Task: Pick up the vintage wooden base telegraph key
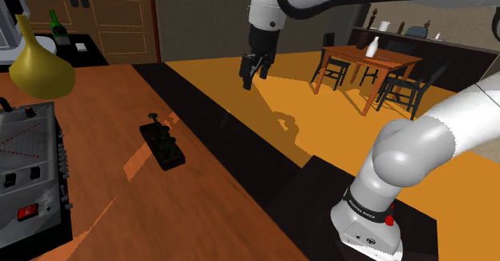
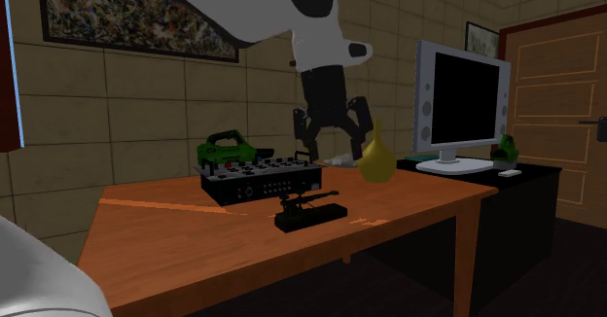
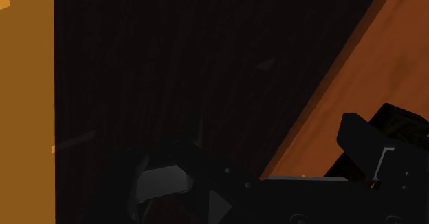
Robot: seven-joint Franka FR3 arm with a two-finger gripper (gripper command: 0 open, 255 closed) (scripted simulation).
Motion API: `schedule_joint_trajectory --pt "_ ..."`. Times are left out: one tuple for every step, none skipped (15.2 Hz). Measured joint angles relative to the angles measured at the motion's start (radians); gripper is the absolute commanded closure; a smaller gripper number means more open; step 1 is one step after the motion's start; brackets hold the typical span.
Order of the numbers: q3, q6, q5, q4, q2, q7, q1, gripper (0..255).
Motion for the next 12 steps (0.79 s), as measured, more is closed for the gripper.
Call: schedule_joint_trajectory --pt "0.018 0.012 0.002 0.016 0.032 0.028 -0.001 0" --pt "0.033 0.022 0.002 0.037 0.066 0.052 -0.003 0" --pt "0.049 0.039 0.002 0.048 0.098 0.079 -0.004 0" --pt "0.065 0.049 0.002 0.059 0.124 0.107 -0.004 0" --pt "0.083 0.06 -0.002 0.085 0.163 0.136 -0.006 0" --pt "0.097 0.076 -0.006 0.097 0.196 0.163 -0.007 0" --pt "0.112 0.088 -0.013 0.116 0.232 0.191 -0.008 0" --pt "0.128 0.106 -0.023 0.137 0.276 0.222 -0.009 0" --pt "0.145 0.111 -0.033 0.167 0.317 0.256 -0.007 0" --pt "0.156 0.114 -0.044 0.197 0.355 0.282 -0.008 0" --pt "0.168 0.119 -0.057 0.225 0.395 0.311 -0.006 0" --pt "0.179 0.121 -0.073 0.26 0.438 0.341 -0.003 0"
